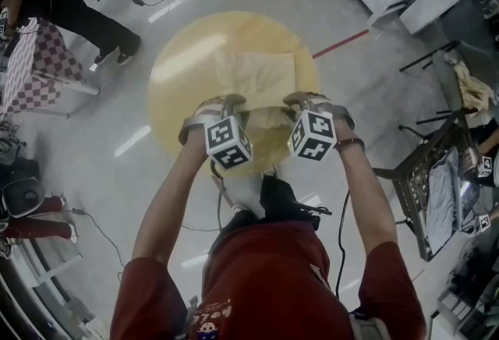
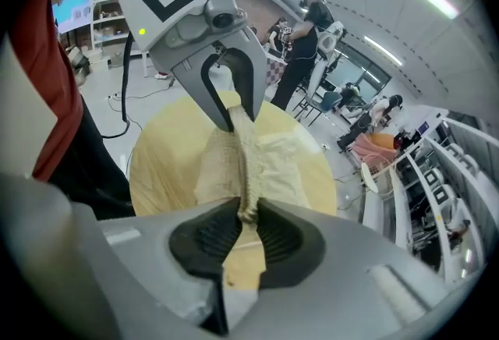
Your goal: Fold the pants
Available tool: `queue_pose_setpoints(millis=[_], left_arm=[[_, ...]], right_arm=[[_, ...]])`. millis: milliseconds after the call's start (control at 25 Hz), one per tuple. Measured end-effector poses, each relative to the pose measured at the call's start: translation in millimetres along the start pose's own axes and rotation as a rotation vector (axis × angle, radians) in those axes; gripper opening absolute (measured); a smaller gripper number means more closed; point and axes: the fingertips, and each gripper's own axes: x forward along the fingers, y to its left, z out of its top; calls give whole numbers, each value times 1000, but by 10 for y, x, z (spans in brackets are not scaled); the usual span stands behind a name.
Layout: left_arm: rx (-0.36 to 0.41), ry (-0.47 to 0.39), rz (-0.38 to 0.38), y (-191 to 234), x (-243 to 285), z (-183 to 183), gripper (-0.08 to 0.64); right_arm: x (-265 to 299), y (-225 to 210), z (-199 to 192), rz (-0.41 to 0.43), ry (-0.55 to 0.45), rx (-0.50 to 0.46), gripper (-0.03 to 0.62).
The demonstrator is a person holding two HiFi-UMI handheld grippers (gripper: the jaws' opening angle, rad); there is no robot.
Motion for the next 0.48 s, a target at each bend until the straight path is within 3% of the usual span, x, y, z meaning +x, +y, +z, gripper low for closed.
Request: queue_pose_setpoints(millis=[120, 480], left_arm=[[-26, 22, -22, 239, 135, 63, 112], [-97, 70, -62, 511, 656, -121, 115]], right_arm=[[73, -284, -36, 31, -15, 15, 58], [602, -558, -175, 103, -23, 23, 58]])
